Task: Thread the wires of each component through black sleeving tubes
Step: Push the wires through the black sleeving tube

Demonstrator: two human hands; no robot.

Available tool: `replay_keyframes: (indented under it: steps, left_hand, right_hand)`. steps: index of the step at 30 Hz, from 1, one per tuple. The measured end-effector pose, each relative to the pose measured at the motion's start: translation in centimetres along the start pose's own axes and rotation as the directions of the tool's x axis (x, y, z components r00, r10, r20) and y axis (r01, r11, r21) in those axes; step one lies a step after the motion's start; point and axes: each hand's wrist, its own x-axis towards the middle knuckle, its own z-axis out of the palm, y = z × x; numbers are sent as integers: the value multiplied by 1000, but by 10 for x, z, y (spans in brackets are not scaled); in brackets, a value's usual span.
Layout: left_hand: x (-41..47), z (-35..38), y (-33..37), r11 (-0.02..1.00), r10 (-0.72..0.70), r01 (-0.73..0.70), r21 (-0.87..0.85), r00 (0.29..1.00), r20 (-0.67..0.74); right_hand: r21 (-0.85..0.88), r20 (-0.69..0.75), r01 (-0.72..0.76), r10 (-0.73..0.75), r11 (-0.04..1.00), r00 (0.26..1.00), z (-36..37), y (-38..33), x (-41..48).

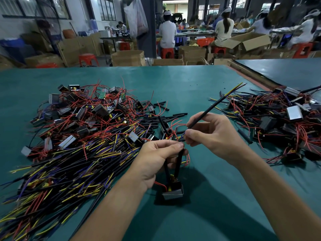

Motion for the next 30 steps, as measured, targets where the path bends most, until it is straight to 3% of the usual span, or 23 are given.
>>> replay_keyframes:
  steps: [7,19,26,30]
  left_hand:
    - [-2,-1,2,999,16,-17,-29,1000,-21]
    - [-3,3,1,998,56,-55,24,998,-39]
    - [-1,2,2,992,121,-119,30,987,-106]
    - [-2,3,0,977,203,-190,101,970,-131]
  right_hand:
    - [-85,1,38,-38,996,999,0,1,-1]
    - [-87,7,48,-47,995,999,1,4,0]
    - [-282,-166,-124,79,951,983,-1,7,3]
    - [-271,-147,-145,108,952,983,-1,2,1]
